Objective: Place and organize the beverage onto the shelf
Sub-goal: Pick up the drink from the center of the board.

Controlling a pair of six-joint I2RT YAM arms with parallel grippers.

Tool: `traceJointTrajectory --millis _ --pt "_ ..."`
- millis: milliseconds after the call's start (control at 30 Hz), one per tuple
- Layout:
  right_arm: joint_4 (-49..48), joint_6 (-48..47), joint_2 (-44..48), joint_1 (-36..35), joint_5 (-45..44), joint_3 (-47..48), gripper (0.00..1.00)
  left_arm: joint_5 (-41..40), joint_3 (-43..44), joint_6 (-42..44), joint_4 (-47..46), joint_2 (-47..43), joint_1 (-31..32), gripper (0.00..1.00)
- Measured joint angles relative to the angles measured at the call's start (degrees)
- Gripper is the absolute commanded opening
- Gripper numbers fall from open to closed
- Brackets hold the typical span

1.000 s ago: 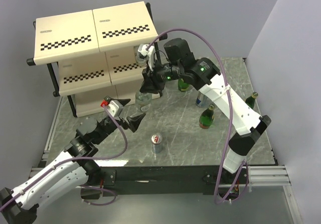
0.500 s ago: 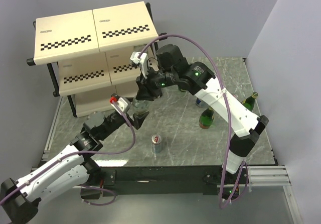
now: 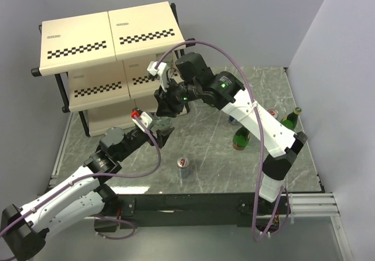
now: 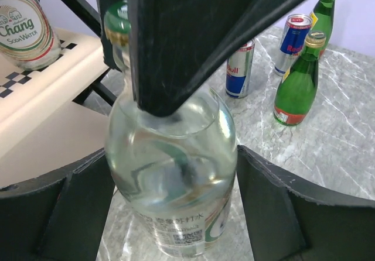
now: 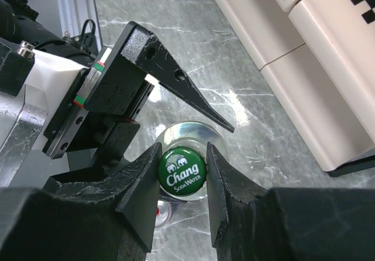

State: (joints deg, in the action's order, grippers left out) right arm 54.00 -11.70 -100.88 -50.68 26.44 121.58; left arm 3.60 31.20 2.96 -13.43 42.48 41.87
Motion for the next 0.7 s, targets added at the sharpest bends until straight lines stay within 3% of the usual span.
traceJointTrajectory --millis 233,467,700 --pt "0.28 -0.68 -0.09 -0.92 -2.05 0.0 0.0 -0.42 0.09 0.59 0.31 0.46 0.02 0.69" --pt "0.48 -1.42 -0.09 -1.6 -4.37 0.0 0.0 -0.55 1.07 0.7 0.98 1.99 0.0 0.79" --pt "0.44 -1.42 -0.09 -1.75 -4.42 0.0 0.0 -0.9 1.07 0.68 1.31 2.01 0.0 0.78"
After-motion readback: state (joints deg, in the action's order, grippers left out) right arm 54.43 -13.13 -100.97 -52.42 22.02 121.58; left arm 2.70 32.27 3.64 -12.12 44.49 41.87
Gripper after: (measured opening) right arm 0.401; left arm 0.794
